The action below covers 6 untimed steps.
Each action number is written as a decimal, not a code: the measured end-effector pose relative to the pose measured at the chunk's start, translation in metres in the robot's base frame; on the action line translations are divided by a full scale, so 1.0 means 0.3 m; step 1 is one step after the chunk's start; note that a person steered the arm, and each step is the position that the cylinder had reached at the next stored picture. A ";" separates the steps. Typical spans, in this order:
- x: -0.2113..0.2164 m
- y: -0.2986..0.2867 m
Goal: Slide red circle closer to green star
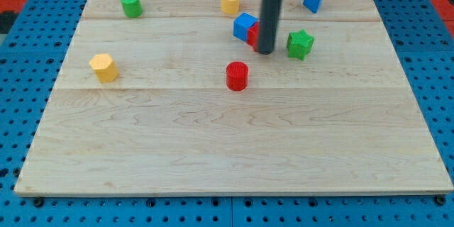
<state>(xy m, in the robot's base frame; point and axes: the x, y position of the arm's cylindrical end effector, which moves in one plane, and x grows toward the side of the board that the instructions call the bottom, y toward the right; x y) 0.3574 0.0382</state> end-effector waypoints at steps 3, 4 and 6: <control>0.136 -0.276; 0.252 -0.275; 0.215 0.161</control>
